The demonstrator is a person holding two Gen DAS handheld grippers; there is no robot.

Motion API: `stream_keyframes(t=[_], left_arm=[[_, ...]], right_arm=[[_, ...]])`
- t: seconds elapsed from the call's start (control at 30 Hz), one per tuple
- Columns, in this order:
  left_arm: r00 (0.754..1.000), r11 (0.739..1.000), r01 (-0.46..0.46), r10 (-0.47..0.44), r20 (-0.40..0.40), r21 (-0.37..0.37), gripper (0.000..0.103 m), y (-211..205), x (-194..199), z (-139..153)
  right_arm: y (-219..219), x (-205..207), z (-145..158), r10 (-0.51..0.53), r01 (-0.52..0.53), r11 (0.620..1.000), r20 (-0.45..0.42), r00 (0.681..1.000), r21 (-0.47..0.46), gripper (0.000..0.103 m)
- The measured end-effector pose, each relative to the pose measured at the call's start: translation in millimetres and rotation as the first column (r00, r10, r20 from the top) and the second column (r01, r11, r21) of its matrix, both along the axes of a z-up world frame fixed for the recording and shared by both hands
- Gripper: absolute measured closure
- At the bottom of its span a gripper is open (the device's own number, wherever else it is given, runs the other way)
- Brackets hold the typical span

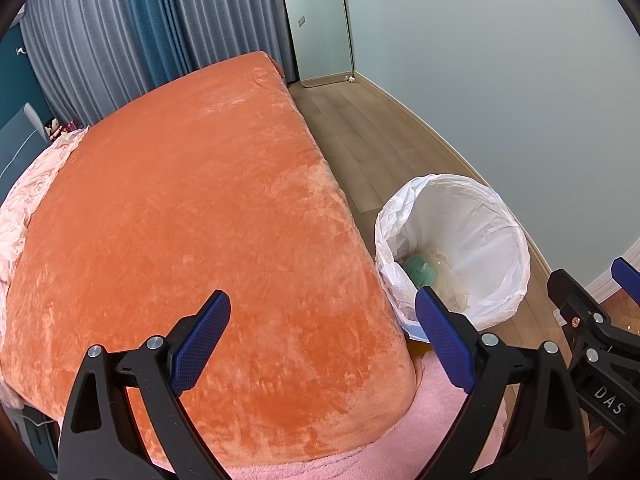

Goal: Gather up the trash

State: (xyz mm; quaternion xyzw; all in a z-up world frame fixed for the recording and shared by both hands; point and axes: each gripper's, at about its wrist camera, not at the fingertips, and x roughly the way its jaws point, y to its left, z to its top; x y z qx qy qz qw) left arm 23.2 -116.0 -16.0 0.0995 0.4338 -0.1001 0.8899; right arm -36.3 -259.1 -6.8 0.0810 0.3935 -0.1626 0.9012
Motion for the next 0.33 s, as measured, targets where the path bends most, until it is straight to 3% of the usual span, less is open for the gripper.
stream_keyframes(t=[0.33], left_arm=[[1.000, 1.000, 0.017, -0.018, -0.018, -0.017, 0.014, -2.1, -0.5, -1.8]], right_arm=[[1.5, 0.5, -1.0, -0.003, 0.003, 1.000, 0.001, 1.000, 0.000, 0.007]])
